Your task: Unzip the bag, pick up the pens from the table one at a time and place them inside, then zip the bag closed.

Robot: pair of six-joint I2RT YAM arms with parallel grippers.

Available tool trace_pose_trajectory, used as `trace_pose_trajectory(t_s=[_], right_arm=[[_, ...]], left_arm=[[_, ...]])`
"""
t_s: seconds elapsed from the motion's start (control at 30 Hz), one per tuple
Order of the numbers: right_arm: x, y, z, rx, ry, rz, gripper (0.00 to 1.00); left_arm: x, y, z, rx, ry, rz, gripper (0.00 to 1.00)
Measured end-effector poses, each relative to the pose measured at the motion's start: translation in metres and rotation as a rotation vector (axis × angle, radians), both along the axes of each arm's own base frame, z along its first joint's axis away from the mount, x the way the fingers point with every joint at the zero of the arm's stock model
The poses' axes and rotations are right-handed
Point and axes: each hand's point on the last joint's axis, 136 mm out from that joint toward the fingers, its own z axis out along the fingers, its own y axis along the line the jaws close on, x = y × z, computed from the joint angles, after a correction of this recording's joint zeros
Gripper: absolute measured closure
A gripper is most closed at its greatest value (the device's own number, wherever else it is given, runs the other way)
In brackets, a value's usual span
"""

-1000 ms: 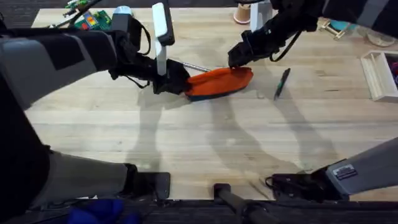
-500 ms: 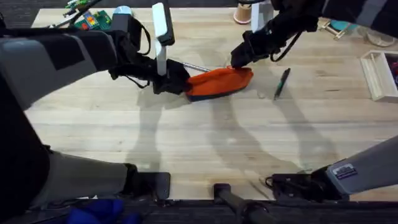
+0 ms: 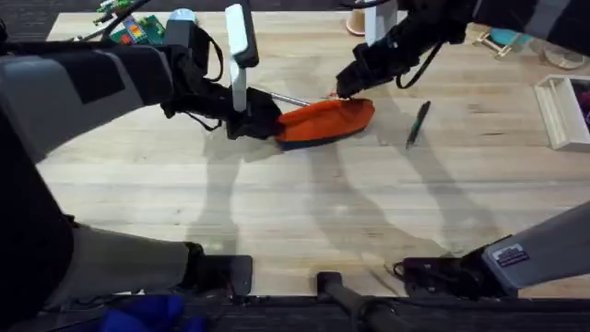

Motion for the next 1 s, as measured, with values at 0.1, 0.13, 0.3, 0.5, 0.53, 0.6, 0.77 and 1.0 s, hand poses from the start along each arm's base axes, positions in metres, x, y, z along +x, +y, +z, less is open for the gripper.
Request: trace_pose_trajectory(t_s=[0.1,0.13,0.3,0.5,0.53,0.6,0.77,1.0], right_arm=[[0.0,0.007,0.005,-0.002,-0.023,0.034,0.971],[0.0,0.009,0.006,-0.002,-0.029,0.045,0.971],[-0.005,0.021,0.009,-0.006,-0.049,0.099,0.971],[-0.01,0.036,0.01,-0.008,-0.078,0.155,0.971],[-0.011,0.039,0.01,-0.008,-0.083,0.161,0.971],[-0.012,0.044,0.011,-0.007,-0.093,0.176,0.971],[-0.017,0.057,0.013,-0.002,-0.114,0.213,0.971],[-0.026,0.08,0.016,0.014,-0.143,0.269,0.971]], left_arm=[[0.0,0.0,0.0,0.001,0.0,0.0,0.96],[0.0,0.0,0.0,0.001,0.0,0.0,0.96],[0.0,0.0,0.0,0.001,0.0,0.0,0.96],[0.0,0.0,0.0,0.001,0.0,0.0,0.96],[0.0,0.0,0.0,0.001,0.0,0.0,0.96],[0.0,0.0,0.0,0.001,0.0,0.0,0.96],[0.0,0.0,0.0,0.001,0.0,0.0,0.96],[0.0,0.0,0.0,0.001,0.001,0.0,0.96]])
